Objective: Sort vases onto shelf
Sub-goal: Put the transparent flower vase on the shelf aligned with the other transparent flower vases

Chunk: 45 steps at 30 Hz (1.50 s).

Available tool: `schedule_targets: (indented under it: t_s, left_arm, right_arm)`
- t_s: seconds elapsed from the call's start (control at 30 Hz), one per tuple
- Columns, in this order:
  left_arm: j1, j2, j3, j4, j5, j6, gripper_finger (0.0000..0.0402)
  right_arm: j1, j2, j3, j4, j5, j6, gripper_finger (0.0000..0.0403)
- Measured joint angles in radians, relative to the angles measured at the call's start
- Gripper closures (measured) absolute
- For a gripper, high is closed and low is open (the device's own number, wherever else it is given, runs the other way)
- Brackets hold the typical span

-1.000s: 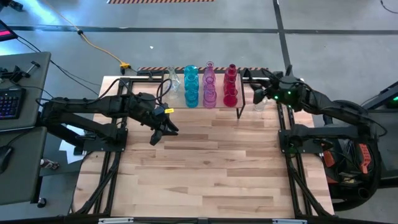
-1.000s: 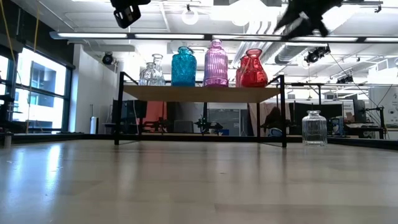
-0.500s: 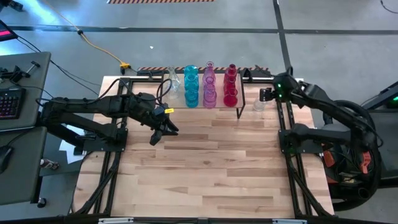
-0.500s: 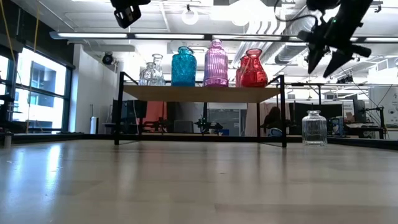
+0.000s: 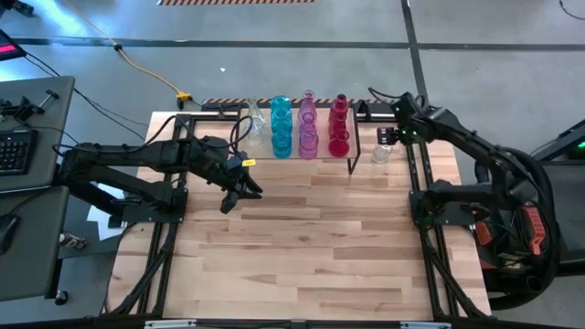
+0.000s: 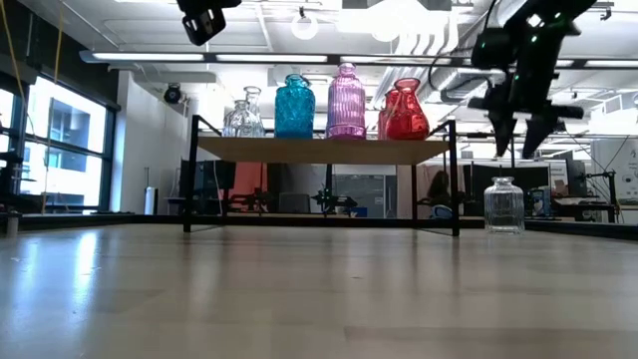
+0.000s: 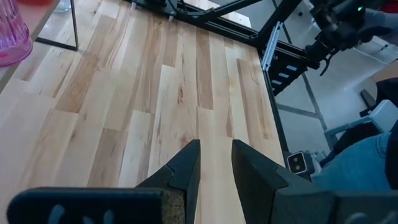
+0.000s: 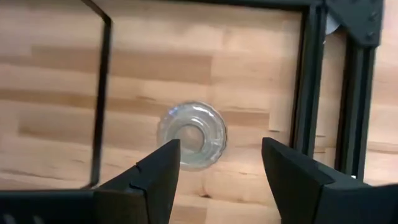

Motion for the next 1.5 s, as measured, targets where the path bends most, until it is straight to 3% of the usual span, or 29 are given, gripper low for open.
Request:
schedule_targets:
  t_s: [0.2, 0.43, 1.2, 1.5]
  left_arm:
    - [0.000, 0.000, 0.000, 0.000, 0.000, -0.005, 0.0321]
    - [0.000, 0.000, 0.000, 0.000, 0.000, -0.022, 0.0321]
    - [0.000, 0.000, 0.000, 0.000, -0.002, -0.022, 0.0321]
    - [0.000, 0.000, 0.000, 0.000, -0.004, -0.022, 0.0321]
  right_arm:
    - [-0.051, 0.107, 0.000, 0.051, -0.103, -0.073, 0.0218]
    - [-0.082, 0.149, 0.000, 0.045, -0.109, -0.114, 0.0251]
    - [-0.081, 0.151, -0.047, 0.084, -0.119, -0.098, 0.0258]
    - [-0.081, 0.151, -0.047, 0.084, -0.119, -0.098, 0.0351]
